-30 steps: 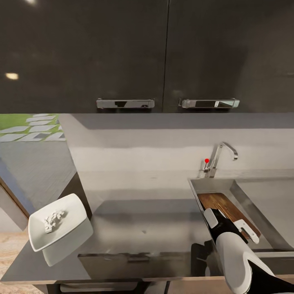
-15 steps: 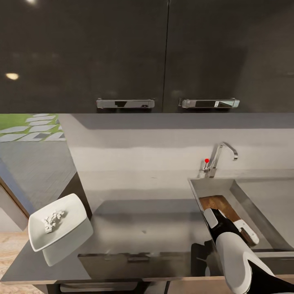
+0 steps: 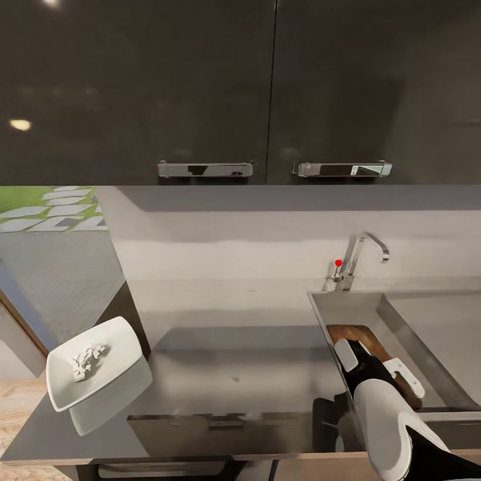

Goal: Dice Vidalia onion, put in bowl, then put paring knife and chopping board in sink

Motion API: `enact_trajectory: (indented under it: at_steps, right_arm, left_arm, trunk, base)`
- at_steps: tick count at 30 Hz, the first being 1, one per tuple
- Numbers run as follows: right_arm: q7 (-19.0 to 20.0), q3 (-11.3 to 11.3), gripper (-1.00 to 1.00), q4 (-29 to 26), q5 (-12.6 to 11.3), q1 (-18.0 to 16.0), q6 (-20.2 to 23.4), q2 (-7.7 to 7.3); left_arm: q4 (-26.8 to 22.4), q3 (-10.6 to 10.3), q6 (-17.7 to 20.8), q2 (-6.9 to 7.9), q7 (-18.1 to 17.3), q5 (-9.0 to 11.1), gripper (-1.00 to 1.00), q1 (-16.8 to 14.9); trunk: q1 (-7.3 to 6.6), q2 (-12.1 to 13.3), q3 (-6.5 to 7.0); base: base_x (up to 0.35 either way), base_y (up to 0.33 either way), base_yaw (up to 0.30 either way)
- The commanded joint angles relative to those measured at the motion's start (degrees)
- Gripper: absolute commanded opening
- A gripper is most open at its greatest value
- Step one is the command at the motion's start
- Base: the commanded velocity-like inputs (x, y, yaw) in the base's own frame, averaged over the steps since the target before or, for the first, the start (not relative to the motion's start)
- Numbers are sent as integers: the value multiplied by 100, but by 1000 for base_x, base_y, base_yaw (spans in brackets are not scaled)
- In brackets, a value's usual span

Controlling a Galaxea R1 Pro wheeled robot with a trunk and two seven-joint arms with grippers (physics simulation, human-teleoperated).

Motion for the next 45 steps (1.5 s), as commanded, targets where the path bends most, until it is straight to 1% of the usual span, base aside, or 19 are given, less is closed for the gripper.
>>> enact_trajectory:
  at_steps: [1, 4, 6, 10, 12, 15, 17, 21, 23, 25, 26, 27, 29, 30, 31, 33, 41, 44, 45]
  right_arm:
    - [-9, -17, 100, -66, -19, -5, -43, 3]
    - [-22, -11, 100, -426, -27, -5, 39, -12]
    - [-48, -2, 100, -871, -26, -5, 407, -15]
    - [-170, 39, 100, -2195, -29, -5, 1435, 19]
    - [-283, 174, 100, -2825, -29, -5, 1905, 31]
    - [-448, 642, 100, -3623, -37, -5, 2602, 47]
    - [-492, 807, 100, -3814, -42, -5, 2789, 53]
    - [-483, 899, 100, -3891, -47, -5, 2904, 52]
    - [-445, 1013, 100, -3897, -47, -5, 3105, 49]
    - [-199, 1348, 100, -3903, -49, -5, 3478, 42]
    - [146, 1548, 100, -3903, -48, -5, 3699, 28]
    - [588, 1664, 100, -3901, -35, -5, 3927, 12]
    - [1326, 1739, 100, -3900, -5, -5, 4307, -21]
    - [1685, 1760, 100, -3900, 22, -5, 4468, -78]
    - [1861, 1772, 100, -3898, 37, -5, 4535, -135]
    - [2243, 1791, 100, -3865, 59, -5, 4626, -348]
    - [3210, 1842, 100, -3746, 101, -5, 4661, -655]
    - [3647, 2120, 100, -3488, 256, -5, 4644, -745]
    - [3943, 2292, 100, -3367, 364, -5, 4633, -806]
  left_arm:
    - [21, -47, -32, -3, -13, 38, 100, -9]
    - [21, -47, -32, -3, -13, 39, 100, -9]
    - [21, -47, -32, -3, -13, 36, 100, -9]
    - [21, -47, -36, -3, -13, 38, 100, -9]
    - [21, -47, -36, -3, -13, 38, 100, -9]
    - [21, -47, -36, -3, -13, 35, 100, -9]
    - [21, -47, -37, -3, -13, 36, 100, -9]
    - [21, -47, -41, -3, -13, 35, 100, -9]
    - [21, -47, -43, -3, -13, 37, 100, -9]
    - [21, -47, -46, -3, -13, 35, 100, -9]
    - [21, -47, -45, -3, -13, 35, 100, -9]
    - [21, -47, -46, -12, -18, 35, 100, -9]
    - [21, -51, -48, -49, -21, 35, 100, -9]
    - [21, -53, -52, -87, -25, 35, 100, -9]
    - [21, -54, -54, -106, -27, 35, 100, -9]
    - [21, -55, -57, -134, -30, 35, 100, -9]
    - [21, -56, -65, -183, -34, 28, 100, -9]
    - [21, -56, -67, -239, -38, 26, 100, -9]
    - [21, -60, -69, -248, -39, 26, 100, -9]
  trunk:
    - [3, -12, -13]
    - [3, -12, -13]
    - [3, -12, -13]
    - [3, -12, -13]
    - [3, -12, -13]
    - [3, -12, -13]
    - [3, -12, -13]
    - [3, -12, -13]
    - [3, -12, -13]
    - [3, -12, -13]
    - [3, -12, -13]
    - [3, -12, -13]
    - [3, -12, -13]
    - [3, -12, -13]
    - [3, -12, -13]
    - [3, -12, -13]
    - [3, -12, -13]
    - [3, -12, -13]
    - [3, -12, -13]
  base:
    - [0, 0, 0]
    - [0, 0, 0]
    - [0, 0, 0]
    - [0, 0, 0]
    - [0, 0, 0]
    - [0, 0, 0]
    - [0, 0, 0]
    - [0, 0, 0]
    - [0, 0, 0]
    - [0, 0, 0]
    - [0, 0, 0]
    - [0, 0, 0]
    - [-8, 0, 0]
    - [-106, 0, 0]
    - [-186, 0, 0]
    - [-279, 0, 0]
    - [-329, 0, 0]
    - [-337, 0, 0]
    - [-338, 0, 0]
